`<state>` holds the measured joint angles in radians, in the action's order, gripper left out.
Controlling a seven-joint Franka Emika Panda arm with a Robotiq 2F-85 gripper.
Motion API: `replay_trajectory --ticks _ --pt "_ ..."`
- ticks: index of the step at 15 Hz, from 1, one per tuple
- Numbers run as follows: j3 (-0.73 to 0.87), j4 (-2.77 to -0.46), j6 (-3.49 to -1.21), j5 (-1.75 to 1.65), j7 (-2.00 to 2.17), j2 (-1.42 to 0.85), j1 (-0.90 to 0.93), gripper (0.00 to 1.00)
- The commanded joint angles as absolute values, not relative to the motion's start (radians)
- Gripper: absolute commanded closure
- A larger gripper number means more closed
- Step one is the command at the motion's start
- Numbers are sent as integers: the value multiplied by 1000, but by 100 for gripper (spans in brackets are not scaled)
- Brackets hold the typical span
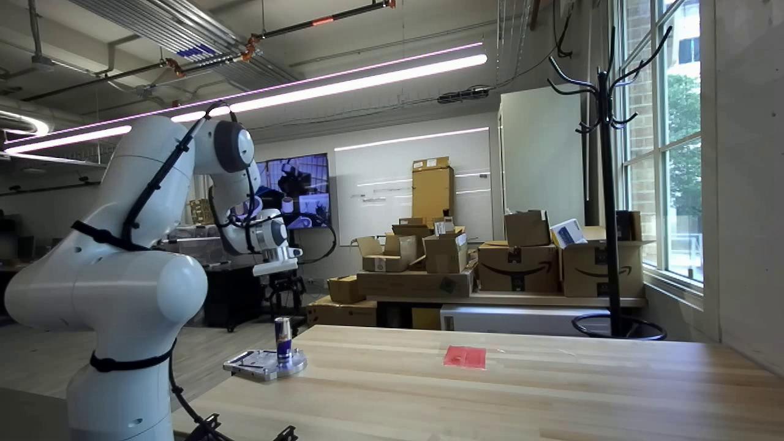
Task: Put the can on the metal plate
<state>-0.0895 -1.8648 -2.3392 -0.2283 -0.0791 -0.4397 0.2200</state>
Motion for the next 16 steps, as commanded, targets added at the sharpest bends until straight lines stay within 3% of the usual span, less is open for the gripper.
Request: replay_trajectory --ticks 1,12,16 --pt "-73 -1929 -2295 -215 -50 -293 181 0" --pt "87 -2099 -2214 -165 -73 -15 -45 0" --pt "80 -2043 -2234 -185 -62 -85 -44 0"
